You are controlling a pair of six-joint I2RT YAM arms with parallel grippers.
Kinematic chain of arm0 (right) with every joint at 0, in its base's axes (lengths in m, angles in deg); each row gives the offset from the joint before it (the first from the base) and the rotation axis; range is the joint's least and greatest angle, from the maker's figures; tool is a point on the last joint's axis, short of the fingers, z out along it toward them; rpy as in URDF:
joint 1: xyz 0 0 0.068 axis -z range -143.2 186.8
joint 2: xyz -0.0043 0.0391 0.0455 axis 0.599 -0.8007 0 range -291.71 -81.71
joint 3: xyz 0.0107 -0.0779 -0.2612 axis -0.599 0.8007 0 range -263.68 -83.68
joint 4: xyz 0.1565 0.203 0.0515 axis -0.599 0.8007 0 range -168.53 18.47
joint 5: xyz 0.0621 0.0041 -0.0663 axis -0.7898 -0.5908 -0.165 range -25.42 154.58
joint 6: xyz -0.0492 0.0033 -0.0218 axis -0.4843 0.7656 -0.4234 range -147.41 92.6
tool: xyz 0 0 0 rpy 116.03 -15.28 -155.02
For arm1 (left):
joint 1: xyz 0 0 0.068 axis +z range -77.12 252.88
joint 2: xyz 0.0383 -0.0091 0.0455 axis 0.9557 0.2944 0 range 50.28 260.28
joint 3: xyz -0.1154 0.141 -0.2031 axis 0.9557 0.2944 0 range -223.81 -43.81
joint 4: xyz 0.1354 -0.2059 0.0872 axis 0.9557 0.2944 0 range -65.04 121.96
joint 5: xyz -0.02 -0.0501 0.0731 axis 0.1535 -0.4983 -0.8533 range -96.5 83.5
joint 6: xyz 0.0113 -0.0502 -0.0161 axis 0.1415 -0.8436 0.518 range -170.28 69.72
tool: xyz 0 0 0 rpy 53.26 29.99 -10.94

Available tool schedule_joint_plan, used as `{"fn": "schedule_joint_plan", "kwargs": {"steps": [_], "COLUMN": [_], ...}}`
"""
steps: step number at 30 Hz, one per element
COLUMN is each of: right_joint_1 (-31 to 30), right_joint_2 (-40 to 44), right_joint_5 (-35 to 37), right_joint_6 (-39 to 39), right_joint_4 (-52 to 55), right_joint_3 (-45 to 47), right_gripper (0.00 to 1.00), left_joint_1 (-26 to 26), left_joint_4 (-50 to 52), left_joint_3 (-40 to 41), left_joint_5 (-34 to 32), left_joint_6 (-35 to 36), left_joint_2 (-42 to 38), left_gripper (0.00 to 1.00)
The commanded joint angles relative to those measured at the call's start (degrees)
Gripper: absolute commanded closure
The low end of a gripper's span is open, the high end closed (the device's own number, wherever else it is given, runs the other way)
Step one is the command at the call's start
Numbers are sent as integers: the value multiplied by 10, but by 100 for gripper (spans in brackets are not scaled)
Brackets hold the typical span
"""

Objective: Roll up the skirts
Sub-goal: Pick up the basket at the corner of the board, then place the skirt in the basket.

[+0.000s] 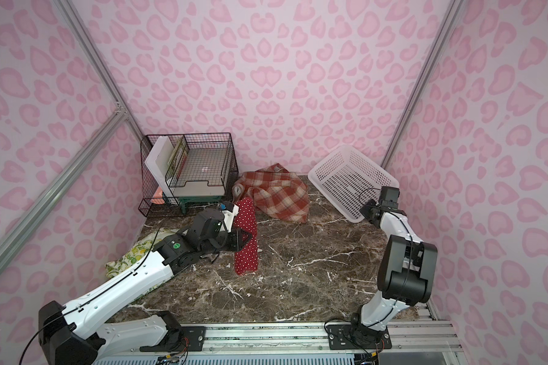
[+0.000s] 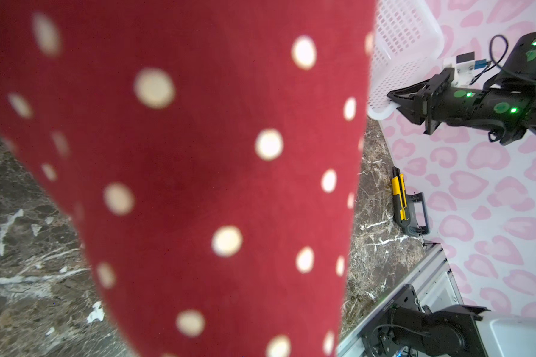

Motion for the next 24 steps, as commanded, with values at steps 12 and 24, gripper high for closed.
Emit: {"fn": "schedule_joint_plan", "kwargs": {"steps": [12,24], "right_joint_1": [-84,-230], "right_joint_2": [288,473], "right_joint_5": [-173,-249], "right_joint_6": [-55,-53], "right_joint_4": [78,197], "right_joint_3": [130,236], "right_gripper": [100,100], "left_joint_1": [2,5], "left_joint_4": [134,106], "left_joint_3": [-151,-229], "left_joint_5": [4,185], "left_joint_6": [159,180], "left_joint_2": [-35,62], "left_gripper": [100,100]}}
